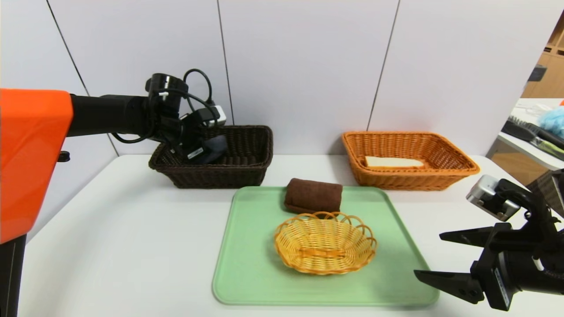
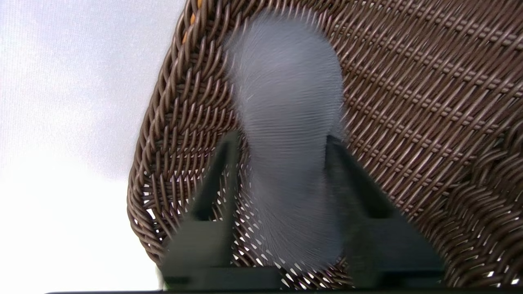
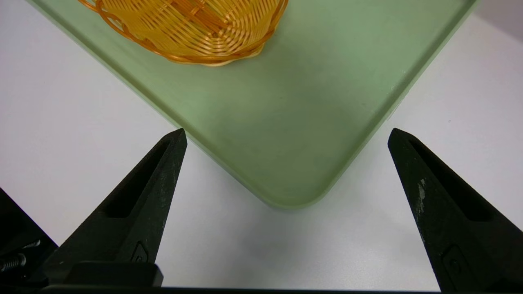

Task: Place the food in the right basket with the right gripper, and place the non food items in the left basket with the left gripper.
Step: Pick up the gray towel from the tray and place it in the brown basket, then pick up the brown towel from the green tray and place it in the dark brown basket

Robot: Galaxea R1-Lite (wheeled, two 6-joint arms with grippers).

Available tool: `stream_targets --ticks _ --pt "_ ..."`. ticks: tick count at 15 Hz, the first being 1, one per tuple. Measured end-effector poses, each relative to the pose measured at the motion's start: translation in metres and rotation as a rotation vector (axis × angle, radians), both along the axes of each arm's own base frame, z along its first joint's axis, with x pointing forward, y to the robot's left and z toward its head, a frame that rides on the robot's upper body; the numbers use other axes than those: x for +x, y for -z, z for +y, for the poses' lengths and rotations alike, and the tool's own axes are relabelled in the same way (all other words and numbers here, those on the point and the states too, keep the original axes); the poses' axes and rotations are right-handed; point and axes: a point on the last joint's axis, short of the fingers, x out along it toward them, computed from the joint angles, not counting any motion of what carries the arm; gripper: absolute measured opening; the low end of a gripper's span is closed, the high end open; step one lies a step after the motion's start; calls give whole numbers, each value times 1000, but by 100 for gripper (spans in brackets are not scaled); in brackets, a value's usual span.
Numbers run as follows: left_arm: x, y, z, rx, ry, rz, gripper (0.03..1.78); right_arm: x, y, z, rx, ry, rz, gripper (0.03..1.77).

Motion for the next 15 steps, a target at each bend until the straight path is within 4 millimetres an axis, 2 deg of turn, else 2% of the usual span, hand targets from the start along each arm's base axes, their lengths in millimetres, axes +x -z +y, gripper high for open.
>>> stream_targets --ticks 5,8,11,15 --pt "-2 -6 0 -23 -14 -10 123 0 -1 0 2 1 -4 170" --pt "-11 -24 -6 -130 -61 -24 138 0 -1 0 2 1 -4 170" --pt "-24 -42 -27 -282 -95 -16 148 0 -1 0 3 0 -4 170" --pt "-50 -56 -77 -500 -97 57 157 -1 -1 0 4 1 -4 170"
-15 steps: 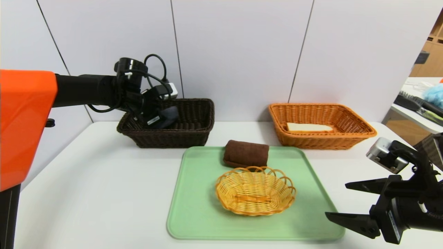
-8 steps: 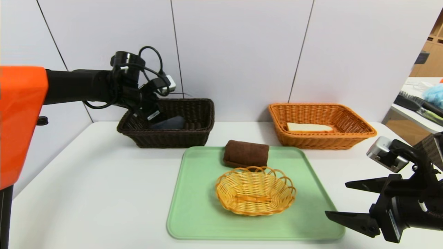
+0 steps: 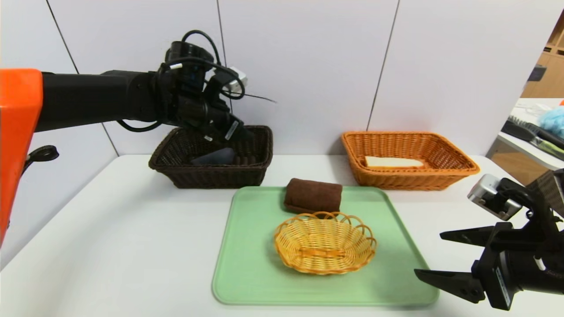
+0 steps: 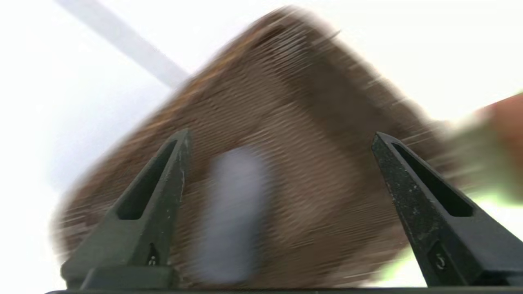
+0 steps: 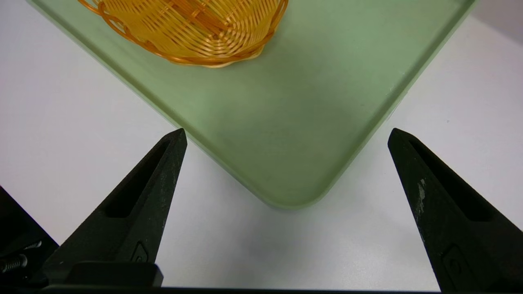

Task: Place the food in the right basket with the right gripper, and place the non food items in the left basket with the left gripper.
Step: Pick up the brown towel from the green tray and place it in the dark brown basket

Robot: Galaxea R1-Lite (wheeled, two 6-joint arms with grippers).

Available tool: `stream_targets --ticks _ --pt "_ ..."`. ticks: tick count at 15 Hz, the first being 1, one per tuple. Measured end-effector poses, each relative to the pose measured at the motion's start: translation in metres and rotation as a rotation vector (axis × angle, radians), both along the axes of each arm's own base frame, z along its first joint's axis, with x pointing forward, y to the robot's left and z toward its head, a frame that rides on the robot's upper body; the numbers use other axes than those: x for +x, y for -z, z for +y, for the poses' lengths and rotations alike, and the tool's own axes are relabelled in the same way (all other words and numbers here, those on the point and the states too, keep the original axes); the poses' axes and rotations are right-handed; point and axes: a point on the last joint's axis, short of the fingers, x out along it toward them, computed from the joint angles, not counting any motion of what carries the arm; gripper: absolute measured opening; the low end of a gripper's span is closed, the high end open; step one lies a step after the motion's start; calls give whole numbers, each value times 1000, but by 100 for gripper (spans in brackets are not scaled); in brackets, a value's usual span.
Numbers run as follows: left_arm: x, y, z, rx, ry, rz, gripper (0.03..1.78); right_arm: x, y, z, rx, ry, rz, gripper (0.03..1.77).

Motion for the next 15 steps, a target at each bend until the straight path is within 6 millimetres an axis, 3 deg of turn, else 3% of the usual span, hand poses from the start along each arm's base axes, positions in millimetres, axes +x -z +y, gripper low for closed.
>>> stream_targets --ticks 6,10,15 --pt "-38 3 -69 -168 77 129 164 -2 0 -1 2 4 0 170" --pt "-53 13 -89 -133 148 158 167 -5 1 -2 3 9 0 170" --pt "-61 21 -100 -20 329 116 168 -8 3 -4 2 12 4 170"
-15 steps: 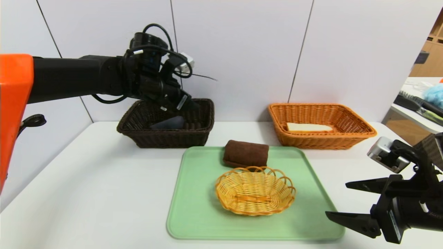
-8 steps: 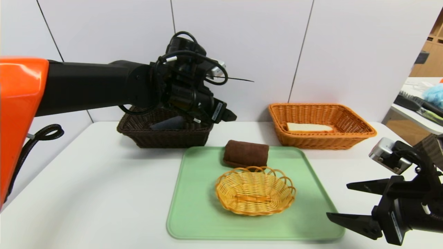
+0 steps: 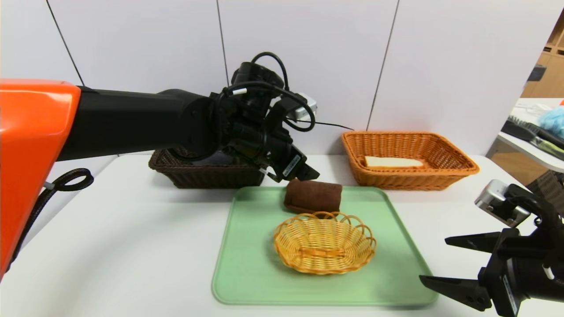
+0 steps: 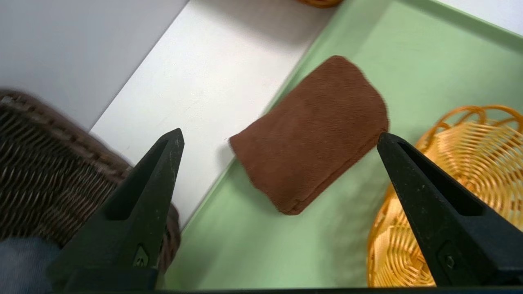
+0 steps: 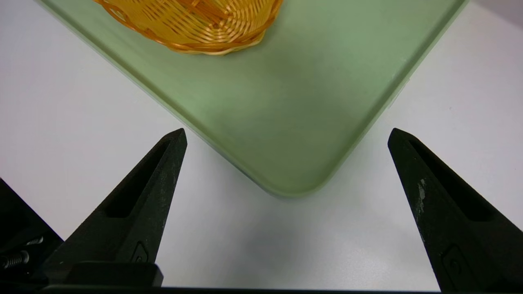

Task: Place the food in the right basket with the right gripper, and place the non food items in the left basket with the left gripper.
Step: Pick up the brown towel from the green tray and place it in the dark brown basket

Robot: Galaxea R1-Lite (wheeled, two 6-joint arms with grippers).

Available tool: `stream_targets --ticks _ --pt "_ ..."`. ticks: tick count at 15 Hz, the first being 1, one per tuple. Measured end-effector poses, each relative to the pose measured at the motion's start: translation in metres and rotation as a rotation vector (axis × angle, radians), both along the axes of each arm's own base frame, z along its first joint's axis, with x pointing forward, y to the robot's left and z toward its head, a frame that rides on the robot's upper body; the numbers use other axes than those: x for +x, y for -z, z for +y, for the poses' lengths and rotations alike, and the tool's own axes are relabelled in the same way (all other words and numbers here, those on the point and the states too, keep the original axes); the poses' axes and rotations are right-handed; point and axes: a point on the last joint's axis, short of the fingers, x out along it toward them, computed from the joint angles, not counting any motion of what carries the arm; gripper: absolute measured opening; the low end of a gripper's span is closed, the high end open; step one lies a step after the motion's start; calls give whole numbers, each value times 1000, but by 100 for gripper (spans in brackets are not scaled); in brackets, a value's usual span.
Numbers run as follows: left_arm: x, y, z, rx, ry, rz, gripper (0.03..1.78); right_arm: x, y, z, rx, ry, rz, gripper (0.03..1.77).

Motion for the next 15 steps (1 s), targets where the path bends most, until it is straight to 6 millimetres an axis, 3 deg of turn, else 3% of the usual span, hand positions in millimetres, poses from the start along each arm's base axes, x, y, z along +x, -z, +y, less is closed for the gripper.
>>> stream_targets --ticks 6,15 --pt "7 21 -7 147 144 -85 169 -4 5 -2 -4 3 12 170" --pt "21 53 -16 203 174 -63 169 -11 10 -5 -7 13 25 170"
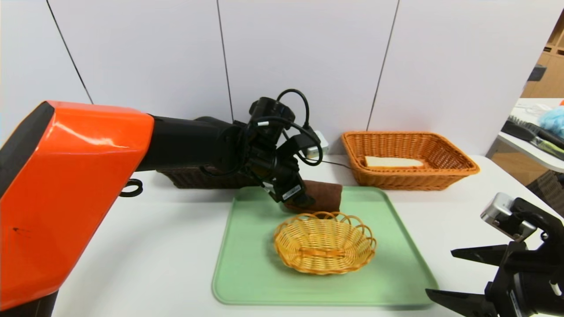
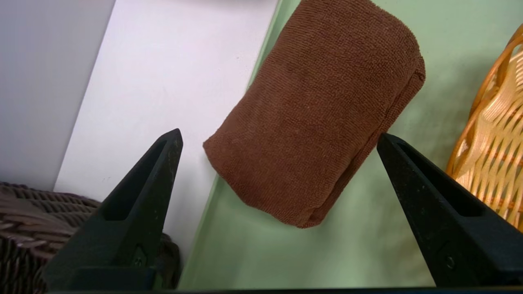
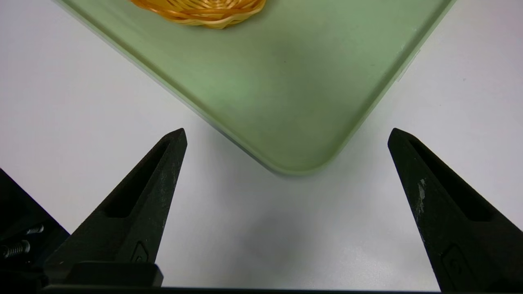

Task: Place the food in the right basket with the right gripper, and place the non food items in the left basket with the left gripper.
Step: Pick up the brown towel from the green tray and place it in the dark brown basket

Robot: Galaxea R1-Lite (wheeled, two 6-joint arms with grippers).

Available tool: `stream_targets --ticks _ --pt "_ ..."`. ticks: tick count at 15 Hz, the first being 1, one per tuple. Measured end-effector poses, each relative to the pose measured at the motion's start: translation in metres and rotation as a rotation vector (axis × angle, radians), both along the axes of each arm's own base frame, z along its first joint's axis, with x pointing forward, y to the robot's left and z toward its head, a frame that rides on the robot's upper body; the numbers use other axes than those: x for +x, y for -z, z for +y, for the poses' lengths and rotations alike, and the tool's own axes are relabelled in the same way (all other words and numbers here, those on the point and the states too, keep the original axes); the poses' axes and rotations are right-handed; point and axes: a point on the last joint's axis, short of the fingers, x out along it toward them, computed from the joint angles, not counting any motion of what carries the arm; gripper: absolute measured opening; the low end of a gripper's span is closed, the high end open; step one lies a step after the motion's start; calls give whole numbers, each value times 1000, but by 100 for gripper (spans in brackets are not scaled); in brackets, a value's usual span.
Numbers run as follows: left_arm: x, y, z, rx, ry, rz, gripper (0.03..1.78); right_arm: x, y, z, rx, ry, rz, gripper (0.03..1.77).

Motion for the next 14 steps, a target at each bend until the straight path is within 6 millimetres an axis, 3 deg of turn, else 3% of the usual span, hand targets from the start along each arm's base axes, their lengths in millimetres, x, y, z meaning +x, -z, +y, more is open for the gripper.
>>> stream_targets --ticks 14 --pt "7 21 -6 15 0 26 169 -3 0 -1 6 4 -5 170"
